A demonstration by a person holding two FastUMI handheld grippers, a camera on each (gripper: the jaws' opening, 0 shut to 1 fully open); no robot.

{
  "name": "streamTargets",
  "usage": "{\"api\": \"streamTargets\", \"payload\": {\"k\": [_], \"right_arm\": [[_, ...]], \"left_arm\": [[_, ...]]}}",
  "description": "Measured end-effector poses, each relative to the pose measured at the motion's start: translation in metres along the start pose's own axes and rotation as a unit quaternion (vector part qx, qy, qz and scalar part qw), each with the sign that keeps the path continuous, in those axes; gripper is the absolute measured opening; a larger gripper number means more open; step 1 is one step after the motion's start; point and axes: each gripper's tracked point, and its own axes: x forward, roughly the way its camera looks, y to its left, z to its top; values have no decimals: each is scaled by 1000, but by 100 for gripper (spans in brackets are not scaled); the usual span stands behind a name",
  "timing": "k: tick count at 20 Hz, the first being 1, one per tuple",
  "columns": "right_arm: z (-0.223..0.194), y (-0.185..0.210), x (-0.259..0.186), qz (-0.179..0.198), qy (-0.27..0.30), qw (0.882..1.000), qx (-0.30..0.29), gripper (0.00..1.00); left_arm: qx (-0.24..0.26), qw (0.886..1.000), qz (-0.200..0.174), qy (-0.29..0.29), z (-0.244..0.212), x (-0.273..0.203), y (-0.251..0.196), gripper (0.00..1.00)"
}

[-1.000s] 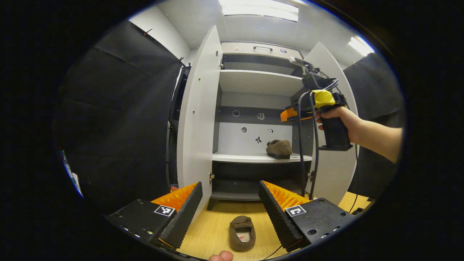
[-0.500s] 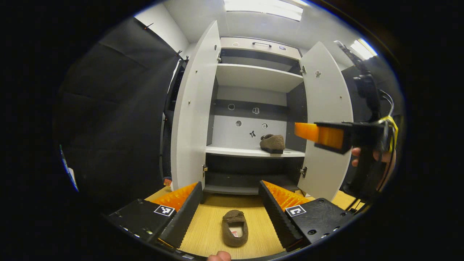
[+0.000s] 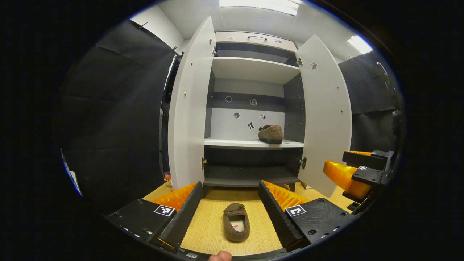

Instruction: Grab one shoe with the right hand and put it into the shoe cabinet, grab the other shoe with the left hand and put it into the shoe cabinet; then close the right door with the right hand and the left door with the left hand.

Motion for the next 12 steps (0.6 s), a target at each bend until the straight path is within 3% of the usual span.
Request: {"api": "streamTargets", "payload": {"k": [2,4,5,9,12], "right_arm": [[4,-12,-3,-21,-4,1000,8,96],[12,-17,-5,-29,-16,999,13,96],[15,-19,-5,-29,-21,999,11,95],[16,-26,-17,-39,-28,999,13,95],[1,-25,-27,-52,-17,999,-3,95]], "left_arm": [[-5,1000,-8,-7,6,6,-3,95],[-21,998,-54,11,0,24,-21,95],[-24,997,-71,33,-15,33,-25,95],[-20,989,-63,132,-93,77,-11,95],[-36,969,-80,230,-170,88,-8,94]]}}
